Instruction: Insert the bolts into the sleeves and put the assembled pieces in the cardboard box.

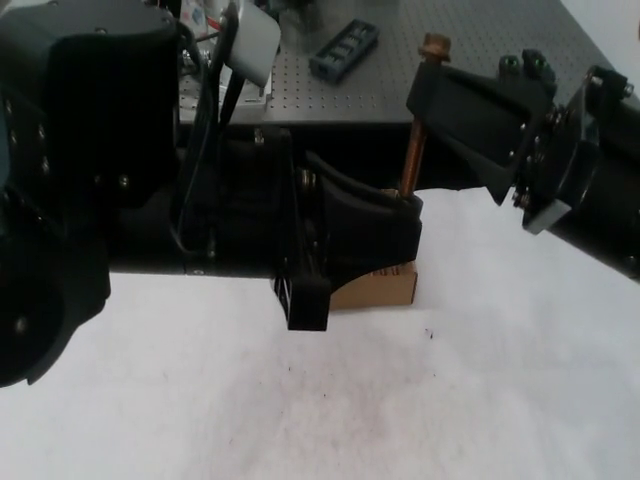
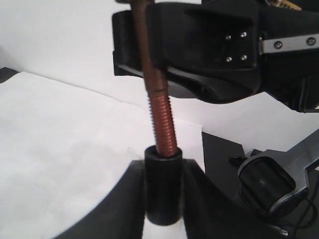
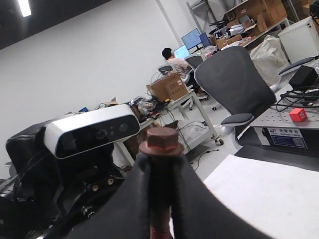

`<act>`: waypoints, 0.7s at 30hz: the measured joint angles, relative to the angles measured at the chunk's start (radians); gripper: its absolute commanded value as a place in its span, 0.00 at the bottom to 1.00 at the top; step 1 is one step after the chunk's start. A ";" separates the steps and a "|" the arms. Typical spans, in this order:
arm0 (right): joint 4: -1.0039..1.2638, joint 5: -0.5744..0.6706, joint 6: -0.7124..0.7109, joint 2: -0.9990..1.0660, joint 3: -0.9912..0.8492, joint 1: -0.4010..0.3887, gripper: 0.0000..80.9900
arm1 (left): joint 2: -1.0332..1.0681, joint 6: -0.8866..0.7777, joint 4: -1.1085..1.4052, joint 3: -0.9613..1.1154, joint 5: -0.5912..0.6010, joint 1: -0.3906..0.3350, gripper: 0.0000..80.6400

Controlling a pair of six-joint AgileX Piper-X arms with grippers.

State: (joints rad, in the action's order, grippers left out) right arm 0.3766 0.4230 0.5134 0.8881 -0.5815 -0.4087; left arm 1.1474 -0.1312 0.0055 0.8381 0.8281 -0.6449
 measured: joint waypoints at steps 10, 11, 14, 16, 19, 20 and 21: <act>-0.013 -0.010 -0.009 0.000 0.000 0.000 0.01 | 0.000 -0.016 0.048 0.000 -0.040 0.000 0.01; -0.013 -0.010 -0.009 0.000 0.000 0.000 0.01 | 0.000 -0.017 0.048 0.000 -0.039 0.000 0.01; -0.038 -0.010 -0.020 0.000 -0.003 0.000 0.07 | 0.000 -0.019 0.045 -0.003 -0.043 0.000 0.01; -0.062 0.004 -0.037 0.000 -0.003 0.000 0.26 | 0.000 -0.019 0.053 -0.003 -0.050 0.000 0.01; -0.110 0.022 -0.043 0.000 -0.003 -0.002 0.58 | 0.000 -0.019 0.056 -0.003 -0.064 0.000 0.01; -0.118 0.022 -0.039 0.000 -0.003 -0.001 0.57 | 0.000 -0.019 0.056 -0.003 -0.064 0.000 0.01; -0.123 0.022 -0.038 0.000 -0.003 -0.001 0.55 | 0.000 -0.019 0.056 -0.003 -0.074 0.000 0.01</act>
State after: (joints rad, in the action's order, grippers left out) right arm 0.2534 0.4449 0.4751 0.8881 -0.5845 -0.4096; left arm 1.1474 -0.1501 0.0611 0.8350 0.7536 -0.6449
